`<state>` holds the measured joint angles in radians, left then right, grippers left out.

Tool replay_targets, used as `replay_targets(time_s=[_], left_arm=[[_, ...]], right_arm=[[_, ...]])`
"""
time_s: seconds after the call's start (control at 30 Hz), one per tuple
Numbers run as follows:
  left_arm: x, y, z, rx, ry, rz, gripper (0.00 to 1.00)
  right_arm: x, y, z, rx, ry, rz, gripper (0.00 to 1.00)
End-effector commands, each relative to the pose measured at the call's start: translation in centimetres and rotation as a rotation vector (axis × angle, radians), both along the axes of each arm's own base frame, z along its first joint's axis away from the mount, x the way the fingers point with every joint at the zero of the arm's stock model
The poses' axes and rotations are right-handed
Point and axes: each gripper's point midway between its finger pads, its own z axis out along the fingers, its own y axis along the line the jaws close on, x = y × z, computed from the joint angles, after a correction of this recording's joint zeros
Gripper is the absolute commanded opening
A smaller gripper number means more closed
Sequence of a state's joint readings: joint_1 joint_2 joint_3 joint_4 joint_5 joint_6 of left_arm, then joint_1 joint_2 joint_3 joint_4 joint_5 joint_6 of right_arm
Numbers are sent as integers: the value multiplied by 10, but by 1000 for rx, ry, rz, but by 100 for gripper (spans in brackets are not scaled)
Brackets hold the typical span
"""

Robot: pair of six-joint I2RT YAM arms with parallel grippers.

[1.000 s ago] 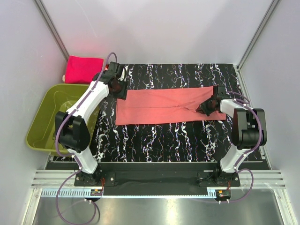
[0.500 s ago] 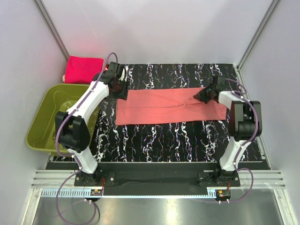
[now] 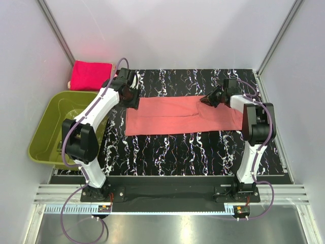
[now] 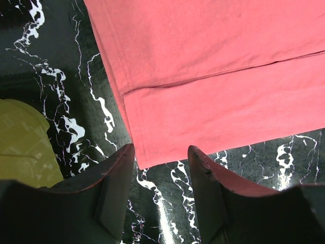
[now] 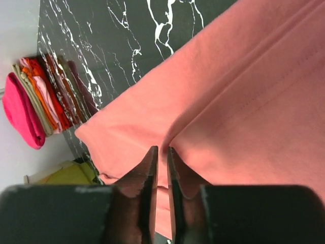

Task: Fold and stack the t-shirts
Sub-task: Fold the tshirt

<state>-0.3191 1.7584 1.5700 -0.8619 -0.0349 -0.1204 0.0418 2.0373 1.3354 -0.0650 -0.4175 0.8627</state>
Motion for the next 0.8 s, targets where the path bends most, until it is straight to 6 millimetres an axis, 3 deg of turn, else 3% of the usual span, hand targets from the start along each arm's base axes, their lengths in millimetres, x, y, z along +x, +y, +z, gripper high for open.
replay_targets(time_s=[0.0,0.13,0.2,0.33,0.47,0.57,0.77], left_arm=[[8,-3,1,-17,-26,-17,52],[6,-5,-4,-21,-10,-27,53],[4,-14,-5,-63,2,-54,53],[-2,-46,-13,-202,60,-141,53],[-11,-61,-48,-227,171,-175,54],[-20,-56,-77,-175,231,-158,54],[-38,-50,-109,-97,290,-89,53]], right_arm=[[13,10,16,21,-75,55,24],[14,9,33,8,-105,62,31],[13,5,52,-18,-134,54,36],[-9,-10,55,-94,-56,9,36],[-45,-24,30,-169,54,-21,32],[-76,-45,8,-259,165,-73,29],[-86,-86,-24,-338,245,-120,25]])
